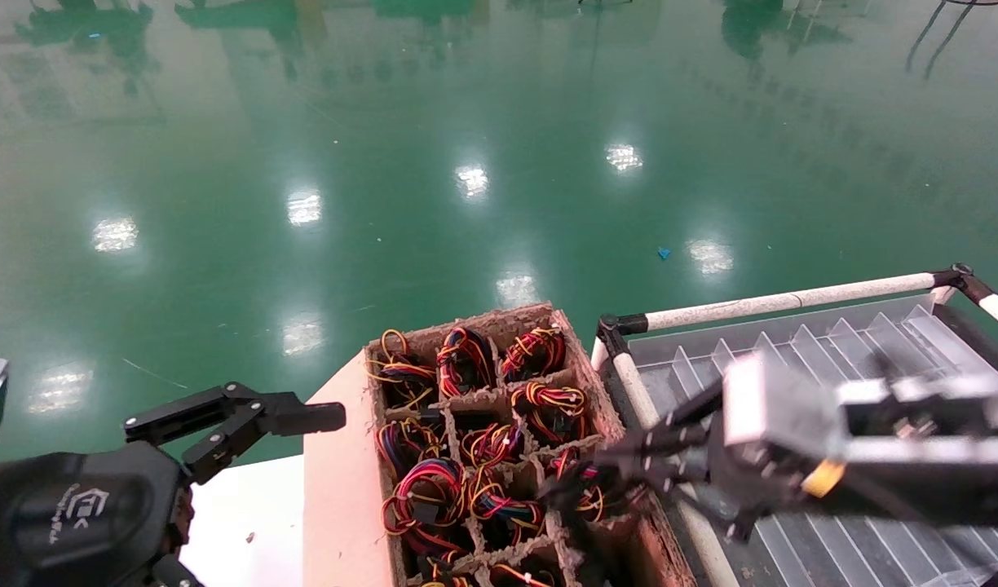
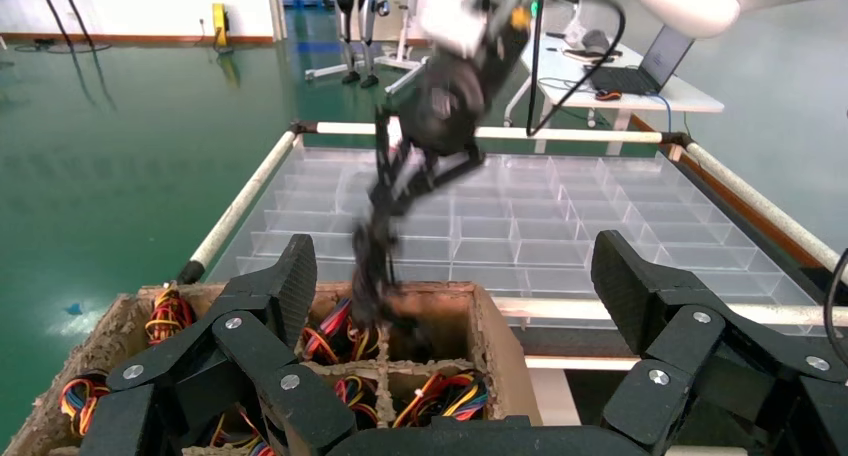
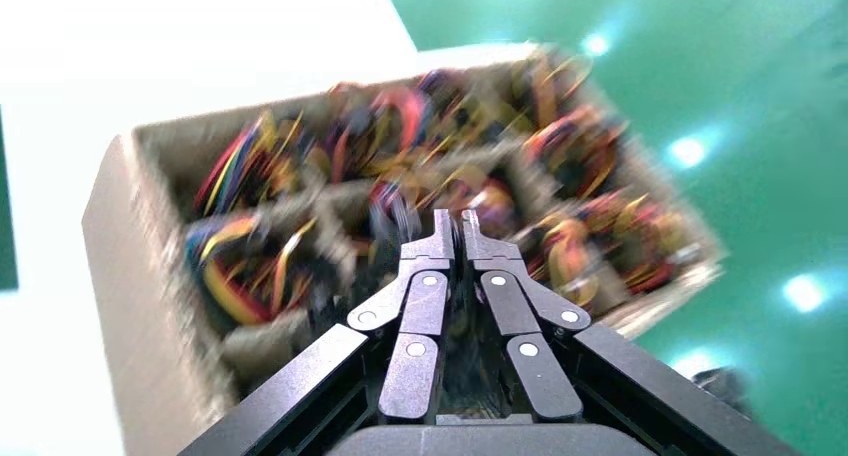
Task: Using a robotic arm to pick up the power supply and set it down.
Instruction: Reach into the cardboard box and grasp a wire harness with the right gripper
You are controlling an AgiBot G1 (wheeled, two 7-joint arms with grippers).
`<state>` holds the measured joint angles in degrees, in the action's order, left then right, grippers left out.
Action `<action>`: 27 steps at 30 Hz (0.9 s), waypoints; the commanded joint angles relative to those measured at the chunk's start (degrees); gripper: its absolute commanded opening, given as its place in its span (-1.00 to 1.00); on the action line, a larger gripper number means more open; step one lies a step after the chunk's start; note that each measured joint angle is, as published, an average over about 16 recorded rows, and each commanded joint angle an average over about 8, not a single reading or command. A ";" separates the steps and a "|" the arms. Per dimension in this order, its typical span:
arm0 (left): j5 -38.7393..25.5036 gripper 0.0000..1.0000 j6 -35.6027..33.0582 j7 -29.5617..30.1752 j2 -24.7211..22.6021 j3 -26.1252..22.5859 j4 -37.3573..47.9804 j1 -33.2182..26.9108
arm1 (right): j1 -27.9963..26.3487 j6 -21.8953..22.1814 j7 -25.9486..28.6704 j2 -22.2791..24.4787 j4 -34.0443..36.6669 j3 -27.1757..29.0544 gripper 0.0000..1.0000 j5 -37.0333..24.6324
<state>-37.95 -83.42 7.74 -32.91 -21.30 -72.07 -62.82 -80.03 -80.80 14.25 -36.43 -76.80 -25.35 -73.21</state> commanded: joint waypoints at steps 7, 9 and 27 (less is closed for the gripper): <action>0.00 1.00 0.00 0.00 0.00 0.00 0.00 0.00 | -1.96 0.00 0.54 2.74 -0.32 4.12 -1.00 6.11; 0.00 1.00 0.00 0.00 0.00 0.00 0.00 0.00 | -2.83 -0.64 0.89 3.19 -0.42 4.44 -1.00 6.70; 0.01 1.00 0.00 0.00 0.00 -0.01 0.00 0.00 | -11.22 -8.20 -0.62 0.91 -1.02 -4.85 1.00 -2.85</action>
<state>-37.94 -83.42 7.73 -32.91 -21.31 -72.07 -62.82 -91.01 -88.88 14.26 -35.80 -77.75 -30.41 -74.87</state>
